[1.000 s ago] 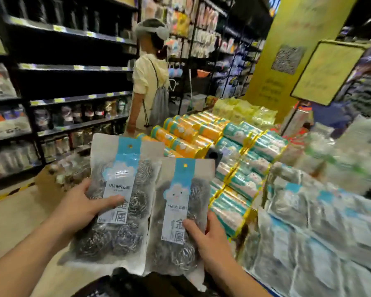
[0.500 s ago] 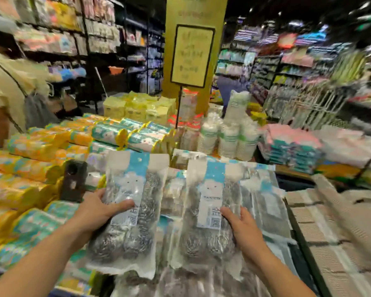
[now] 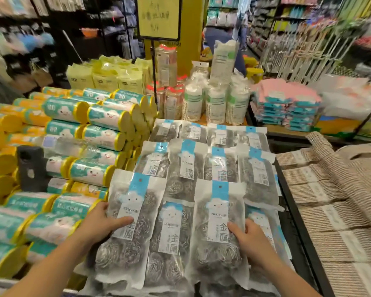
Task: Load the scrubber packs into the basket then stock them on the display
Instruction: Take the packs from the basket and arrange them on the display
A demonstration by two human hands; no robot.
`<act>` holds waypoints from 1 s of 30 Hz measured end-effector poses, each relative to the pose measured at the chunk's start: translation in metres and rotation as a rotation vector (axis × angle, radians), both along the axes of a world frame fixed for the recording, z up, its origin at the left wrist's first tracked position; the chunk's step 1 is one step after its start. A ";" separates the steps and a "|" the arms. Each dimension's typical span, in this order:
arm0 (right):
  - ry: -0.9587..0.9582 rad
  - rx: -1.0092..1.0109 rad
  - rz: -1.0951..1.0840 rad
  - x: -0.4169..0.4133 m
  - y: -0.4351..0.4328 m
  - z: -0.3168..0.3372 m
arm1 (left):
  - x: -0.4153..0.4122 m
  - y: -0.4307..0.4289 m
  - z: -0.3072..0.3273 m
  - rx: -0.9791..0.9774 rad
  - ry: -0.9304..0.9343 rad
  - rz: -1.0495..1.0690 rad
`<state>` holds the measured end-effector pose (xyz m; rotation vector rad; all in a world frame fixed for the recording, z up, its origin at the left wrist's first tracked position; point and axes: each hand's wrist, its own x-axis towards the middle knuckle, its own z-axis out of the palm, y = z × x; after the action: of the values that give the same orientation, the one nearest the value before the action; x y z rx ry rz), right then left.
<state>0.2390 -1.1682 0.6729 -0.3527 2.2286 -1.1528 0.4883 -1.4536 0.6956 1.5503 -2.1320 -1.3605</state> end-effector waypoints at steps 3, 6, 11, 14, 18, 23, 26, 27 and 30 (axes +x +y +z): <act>0.114 0.125 -0.029 0.008 -0.004 0.002 | 0.002 0.002 -0.007 -0.056 -0.069 -0.030; 0.292 0.286 0.002 0.017 -0.008 0.001 | 0.000 0.002 -0.020 -0.270 -0.274 -0.155; 0.399 0.393 0.007 0.023 -0.012 0.008 | 0.003 0.007 -0.015 -0.206 -0.442 -0.182; 0.500 0.376 0.027 0.029 -0.025 0.026 | 0.008 -0.001 -0.015 -0.177 -0.351 -0.181; 0.658 0.265 0.137 0.038 -0.067 0.050 | 0.016 -0.006 -0.001 -0.241 -0.213 -0.126; 0.703 -0.040 0.390 0.085 -0.154 0.079 | 0.059 -0.012 0.036 -0.331 -0.050 0.045; 0.665 -0.221 0.579 0.145 -0.199 0.088 | 0.115 -0.013 0.052 -0.378 -0.054 0.191; 0.646 -0.265 0.643 0.170 -0.209 0.090 | 0.138 -0.012 0.054 -0.394 -0.071 0.243; 0.588 -0.347 0.831 0.250 -0.224 0.085 | 0.215 -0.011 0.049 -0.399 -0.124 0.412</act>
<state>0.4889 -1.3920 0.7583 -1.7522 1.9308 -1.0104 0.7037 -1.4647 0.7443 1.7956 -1.8519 -0.6780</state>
